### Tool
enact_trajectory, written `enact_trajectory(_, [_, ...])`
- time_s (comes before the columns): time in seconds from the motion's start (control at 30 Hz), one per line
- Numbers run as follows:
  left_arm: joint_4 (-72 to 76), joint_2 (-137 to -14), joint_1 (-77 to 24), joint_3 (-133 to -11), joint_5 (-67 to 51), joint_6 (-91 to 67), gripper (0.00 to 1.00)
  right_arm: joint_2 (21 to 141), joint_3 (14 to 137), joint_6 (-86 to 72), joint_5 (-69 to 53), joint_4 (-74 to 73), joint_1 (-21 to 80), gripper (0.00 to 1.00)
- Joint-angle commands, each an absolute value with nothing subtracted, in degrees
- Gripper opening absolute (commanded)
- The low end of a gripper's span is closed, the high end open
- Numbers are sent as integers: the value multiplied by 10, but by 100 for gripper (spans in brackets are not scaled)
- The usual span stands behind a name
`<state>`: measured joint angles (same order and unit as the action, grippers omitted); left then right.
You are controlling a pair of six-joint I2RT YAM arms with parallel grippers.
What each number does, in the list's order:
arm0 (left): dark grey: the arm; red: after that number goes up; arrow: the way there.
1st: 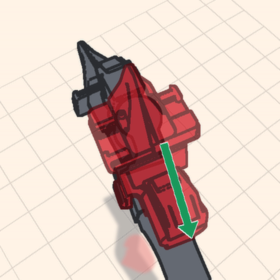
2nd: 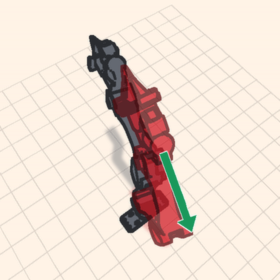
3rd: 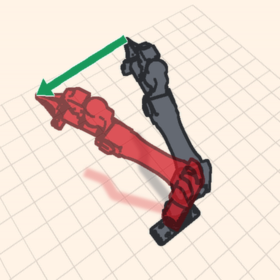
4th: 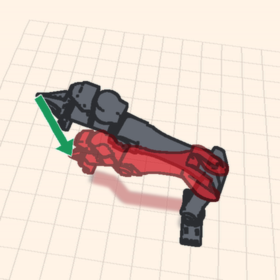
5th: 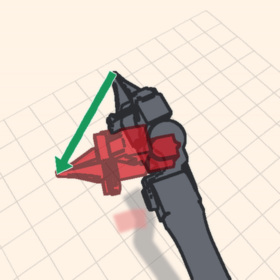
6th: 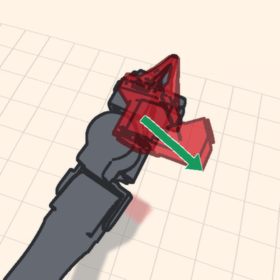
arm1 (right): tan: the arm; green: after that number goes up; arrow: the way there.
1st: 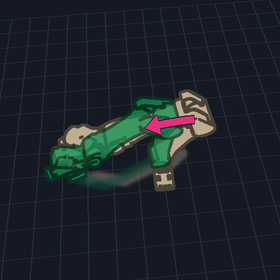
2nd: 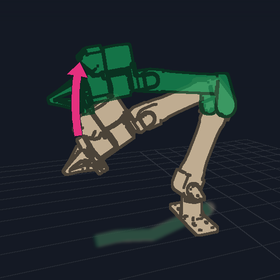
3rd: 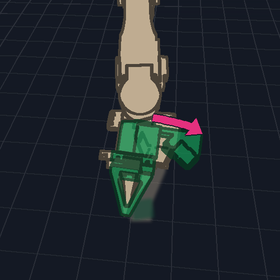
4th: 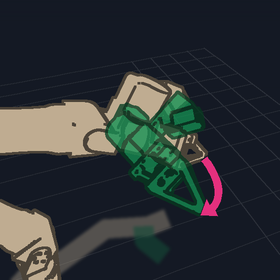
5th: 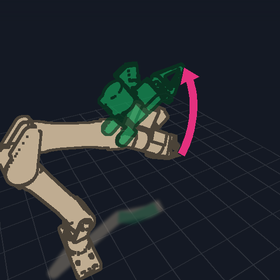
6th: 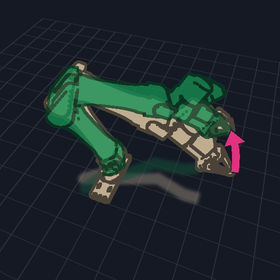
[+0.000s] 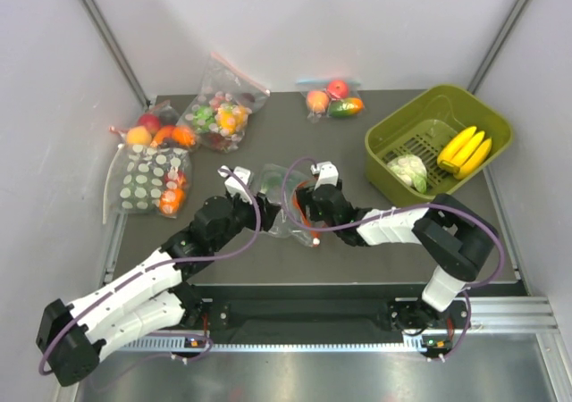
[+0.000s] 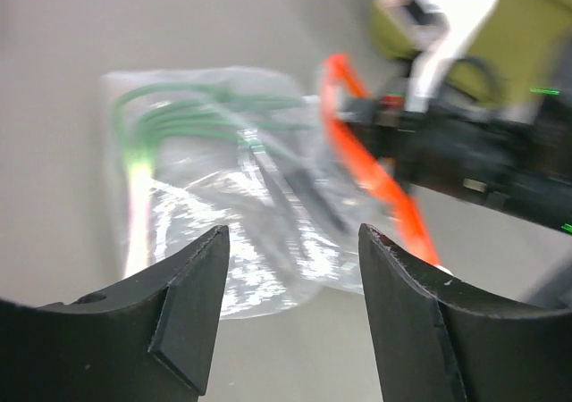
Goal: Open the zip-top bag and remove the fake food
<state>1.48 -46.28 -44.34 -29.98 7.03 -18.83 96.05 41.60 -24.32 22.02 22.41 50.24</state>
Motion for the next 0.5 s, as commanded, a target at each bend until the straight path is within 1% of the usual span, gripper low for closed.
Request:
enact_trajectory(0.0, [2, -491, -443, -293, 170, -214, 64, 951, 415, -248, 199, 272, 497, 82])
enact_trajectory(0.17, [3, -544, -443, -287, 234, -237, 64, 957, 410, -248, 186, 283, 498, 81])
enact_trajectory(0.37, [47, -603, -421, -279, 242, -240, 64, 948, 404, -247, 174, 287, 497, 81])
enact_trajectory(0.47, [68, -612, -416, -268, 243, -233, 66, 942, 401, -244, 169, 287, 497, 80])
